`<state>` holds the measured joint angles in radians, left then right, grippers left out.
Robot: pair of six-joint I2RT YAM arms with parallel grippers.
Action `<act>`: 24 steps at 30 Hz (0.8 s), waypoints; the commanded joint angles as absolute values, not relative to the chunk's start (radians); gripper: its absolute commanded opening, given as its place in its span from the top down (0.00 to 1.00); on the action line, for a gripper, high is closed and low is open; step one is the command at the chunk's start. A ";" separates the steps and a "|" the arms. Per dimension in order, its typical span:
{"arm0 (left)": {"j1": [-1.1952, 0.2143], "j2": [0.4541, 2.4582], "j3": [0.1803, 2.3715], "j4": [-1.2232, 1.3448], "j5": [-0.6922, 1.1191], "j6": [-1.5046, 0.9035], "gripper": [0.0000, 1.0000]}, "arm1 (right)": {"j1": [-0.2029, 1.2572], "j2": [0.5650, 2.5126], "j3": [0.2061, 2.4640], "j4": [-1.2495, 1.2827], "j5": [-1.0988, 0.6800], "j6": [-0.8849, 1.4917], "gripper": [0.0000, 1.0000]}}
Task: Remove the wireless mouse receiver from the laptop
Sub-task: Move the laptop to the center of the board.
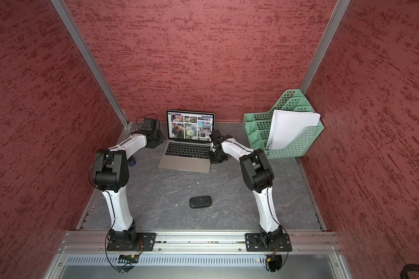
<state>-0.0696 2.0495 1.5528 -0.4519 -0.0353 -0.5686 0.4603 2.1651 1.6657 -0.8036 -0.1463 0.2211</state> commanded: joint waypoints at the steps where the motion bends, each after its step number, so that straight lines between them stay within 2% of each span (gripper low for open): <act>1: -0.059 2.084 1.552 -0.596 -0.049 -0.480 1.00 | 0.465 2.090 1.614 -0.796 -0.089 0.242 1.00; 12: -0.060 2.139 1.477 -0.497 -0.003 -0.510 1.00 | 0.465 2.178 1.691 -0.759 -0.066 0.276 1.00; 24: -0.101 2.129 1.459 -0.536 0.030 -0.523 1.00 | 0.471 2.255 1.744 -0.749 -0.100 0.327 1.00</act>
